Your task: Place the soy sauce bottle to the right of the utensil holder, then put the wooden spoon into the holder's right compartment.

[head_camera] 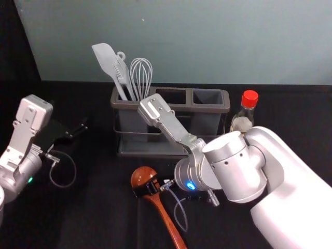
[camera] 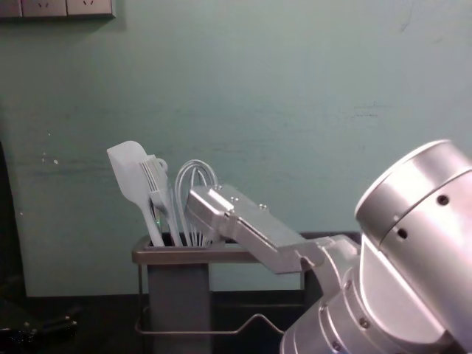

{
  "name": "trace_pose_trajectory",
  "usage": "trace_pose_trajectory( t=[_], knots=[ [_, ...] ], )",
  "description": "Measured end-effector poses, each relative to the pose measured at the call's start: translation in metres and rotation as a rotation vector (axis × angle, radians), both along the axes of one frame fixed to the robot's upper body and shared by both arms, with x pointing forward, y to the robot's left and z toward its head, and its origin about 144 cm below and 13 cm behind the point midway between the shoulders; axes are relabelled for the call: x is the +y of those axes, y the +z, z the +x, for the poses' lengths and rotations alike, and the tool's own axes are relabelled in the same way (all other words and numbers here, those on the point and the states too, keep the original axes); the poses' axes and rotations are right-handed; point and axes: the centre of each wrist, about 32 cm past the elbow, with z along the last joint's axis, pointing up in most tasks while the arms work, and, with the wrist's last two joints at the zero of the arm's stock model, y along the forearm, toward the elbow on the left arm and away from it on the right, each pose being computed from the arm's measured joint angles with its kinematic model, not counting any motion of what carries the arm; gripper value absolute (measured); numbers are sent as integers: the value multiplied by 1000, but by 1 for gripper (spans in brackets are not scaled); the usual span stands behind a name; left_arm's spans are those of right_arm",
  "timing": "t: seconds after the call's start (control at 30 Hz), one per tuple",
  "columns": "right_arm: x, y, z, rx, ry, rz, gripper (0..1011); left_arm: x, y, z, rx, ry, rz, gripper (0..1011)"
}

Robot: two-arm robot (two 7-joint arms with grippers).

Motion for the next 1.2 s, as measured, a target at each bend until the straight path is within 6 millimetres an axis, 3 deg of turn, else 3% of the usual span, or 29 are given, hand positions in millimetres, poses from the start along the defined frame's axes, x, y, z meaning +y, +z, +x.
trace_pose_trajectory(
  t=[1.2],
  knots=[
    [15,-7,9,-28,31,-6,1002,0,0,0,0,0,0,1005]
  ],
)
